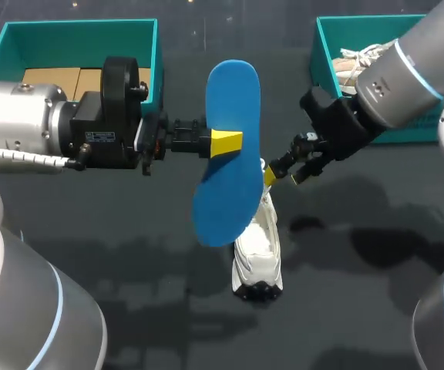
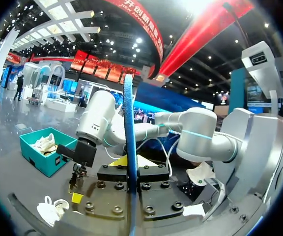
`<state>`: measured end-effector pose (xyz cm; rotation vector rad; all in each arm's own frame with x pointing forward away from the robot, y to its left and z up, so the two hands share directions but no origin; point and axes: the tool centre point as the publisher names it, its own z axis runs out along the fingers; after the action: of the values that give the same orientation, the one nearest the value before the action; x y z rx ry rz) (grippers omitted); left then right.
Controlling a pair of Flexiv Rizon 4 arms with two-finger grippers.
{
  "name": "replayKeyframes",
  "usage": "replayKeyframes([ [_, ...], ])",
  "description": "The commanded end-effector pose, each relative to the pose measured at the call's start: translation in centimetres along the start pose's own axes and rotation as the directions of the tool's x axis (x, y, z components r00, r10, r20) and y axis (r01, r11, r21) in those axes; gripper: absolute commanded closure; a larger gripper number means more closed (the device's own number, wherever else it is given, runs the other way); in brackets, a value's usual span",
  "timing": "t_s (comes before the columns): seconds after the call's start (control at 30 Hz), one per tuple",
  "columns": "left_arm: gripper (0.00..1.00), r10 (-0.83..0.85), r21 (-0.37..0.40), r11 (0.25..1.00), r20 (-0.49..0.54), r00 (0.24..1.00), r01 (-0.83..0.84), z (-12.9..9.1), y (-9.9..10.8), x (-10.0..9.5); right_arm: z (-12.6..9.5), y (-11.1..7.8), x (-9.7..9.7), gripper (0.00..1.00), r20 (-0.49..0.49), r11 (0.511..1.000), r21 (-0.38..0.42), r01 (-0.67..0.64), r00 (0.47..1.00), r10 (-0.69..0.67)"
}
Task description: Take the shoe out of the shoebox, open the shoe tongue, remove and reinsert the insole, then place the shoe into the shoebox
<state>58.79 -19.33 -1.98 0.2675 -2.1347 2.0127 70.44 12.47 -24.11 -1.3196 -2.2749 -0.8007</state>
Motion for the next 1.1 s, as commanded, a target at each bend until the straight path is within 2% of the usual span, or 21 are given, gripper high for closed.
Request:
replayKeyframes([
  [0.03,1.00,0.229,-0.008,0.973,0.073,0.971,-0.229,0.1,0.1,-0.4,-1.3,-1.1,-0.2,0.00,-0.056,0.998,-0.066,-0.006,0.998,0.002],
  [0.17,1.00,0.417,-0.037,0.909,0.115,0.901,-0.416,-0.1,-0.1,-1.6,-1.8,-1.1,0.0,0.00,-0.094,0.994,-0.103,-0.032,0.995,0.022],
  [0.27,1.00,0.576,-0.049,0.816,0.134,0.806,-0.575,-0.4,-0.6,-2.0,-2.2,-1.2,0.0,0.00,-0.139,0.989,-0.138,-0.053,0.990,0.033],
  [0.3,1.00,0.658,-0.046,0.750,0.145,0.739,-0.660,-0.4,-0.8,-2.2,-2.3,-1.2,0.0,0.00,-0.157,0.986,-0.155,-0.054,0.987,0.029],
  [0.37,1.00,0.864,-0.051,0.492,0.152,0.480,-0.869,-0.4,-0.4,-2.6,-2.6,-1.1,0.0,0.00,-0.175,0.986,-0.153,-0.069,0.984,0.042],
  [0.73,1.00,0.864,-0.051,0.492,0.152,0.480,-0.869,-0.4,-0.4,-2.6,-2.6,-1.0,-0.1,0.00,-0.171,0.986,-0.148,-0.081,0.984,0.055],
  [0.77,1.00,0.901,-0.070,0.417,0.161,0.402,-0.906,-0.4,-0.1,-2.6,-2.6,-1.0,-0.1,0.00,-0.171,0.986,-0.148,-0.081,0.984,0.055],
  [0.83,1.00,0.946,-0.105,0.288,0.188,0.265,-0.952,-0.3,0.5,-3.1,-2.9,-0.6,0.0,0.00,-0.233,0.981,-0.180,-0.078,0.972,0.034],
  [0.93,1.00,0.977,-0.117,0.134,0.184,0.111,-0.984,-0.2,1.5,-4.2,-3.7,0.0,0.0,0.00,-0.282,0.975,-0.201,-0.090,0.959,0.030],
  [1.0,1.00,0.982,-0.110,0.075,0.183,0.054,-0.991,-0.2,2.2,-5.0,-4.5,0.2,0.2,0.00,-0.292,0.971,-0.219,-0.091,0.956,0.024],
  [1.1,1.00,0.985,-0.145,-0.057,0.153,-0.079,-0.988,0.0,3.2,-6.6,-5.5,0.6,0.3,0.00,-0.305,0.966,-0.241,-0.100,0.952,0.022],
])
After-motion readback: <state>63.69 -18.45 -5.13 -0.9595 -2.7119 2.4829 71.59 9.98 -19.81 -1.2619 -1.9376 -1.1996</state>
